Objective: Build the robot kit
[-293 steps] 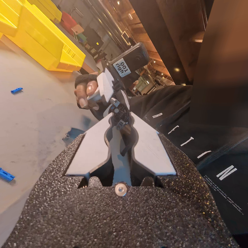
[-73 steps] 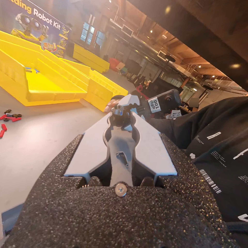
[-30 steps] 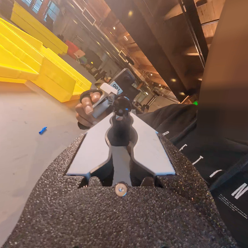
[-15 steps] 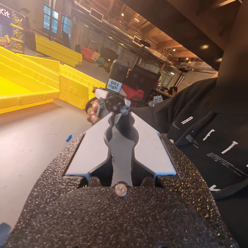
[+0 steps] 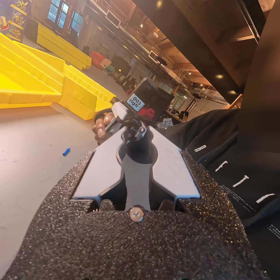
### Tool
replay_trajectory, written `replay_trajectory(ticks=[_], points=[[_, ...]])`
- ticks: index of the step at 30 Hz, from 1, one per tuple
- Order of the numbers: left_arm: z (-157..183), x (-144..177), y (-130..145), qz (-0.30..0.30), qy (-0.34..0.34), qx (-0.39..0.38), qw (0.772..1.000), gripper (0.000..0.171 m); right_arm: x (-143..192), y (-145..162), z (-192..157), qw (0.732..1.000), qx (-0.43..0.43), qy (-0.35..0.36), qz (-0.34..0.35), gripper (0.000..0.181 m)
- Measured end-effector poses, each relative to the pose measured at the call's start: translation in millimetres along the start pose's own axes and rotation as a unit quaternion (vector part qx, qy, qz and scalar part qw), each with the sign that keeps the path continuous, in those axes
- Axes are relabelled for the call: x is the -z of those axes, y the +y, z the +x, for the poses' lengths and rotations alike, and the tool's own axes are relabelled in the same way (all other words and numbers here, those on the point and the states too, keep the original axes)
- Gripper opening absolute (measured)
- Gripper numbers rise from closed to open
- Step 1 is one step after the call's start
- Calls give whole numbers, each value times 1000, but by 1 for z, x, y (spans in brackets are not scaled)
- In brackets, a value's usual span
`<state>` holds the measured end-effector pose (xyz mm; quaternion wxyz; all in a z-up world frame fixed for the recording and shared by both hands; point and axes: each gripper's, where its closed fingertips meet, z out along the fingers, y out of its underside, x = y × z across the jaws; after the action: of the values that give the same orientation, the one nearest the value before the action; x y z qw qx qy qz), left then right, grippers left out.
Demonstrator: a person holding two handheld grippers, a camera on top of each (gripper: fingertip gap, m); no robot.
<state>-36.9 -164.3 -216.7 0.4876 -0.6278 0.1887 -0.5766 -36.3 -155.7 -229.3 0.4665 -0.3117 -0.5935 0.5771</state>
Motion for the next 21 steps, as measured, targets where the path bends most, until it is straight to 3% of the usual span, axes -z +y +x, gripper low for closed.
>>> replay_trajectory(ticks=[5, 10, 15, 21], points=[[2, -1, 0, 5, 12, 3, 1000, 10, 0, 3, 1, 998, 61, 20, -23, 31], [-2, -1, 6, -10, -2, -12, 1000, 1, 3, -2, 7, 997, 70, 38, -16, 31], [-10, 3, 5, -7, -16, -3, 1000, 12, 5, -7, 13, 997, 51, 50, -1, 31], [-15, 1, 9, -25, -48, -54, 997, 22, 9, -15, 18, 997, -47, 37, 47, 31]])
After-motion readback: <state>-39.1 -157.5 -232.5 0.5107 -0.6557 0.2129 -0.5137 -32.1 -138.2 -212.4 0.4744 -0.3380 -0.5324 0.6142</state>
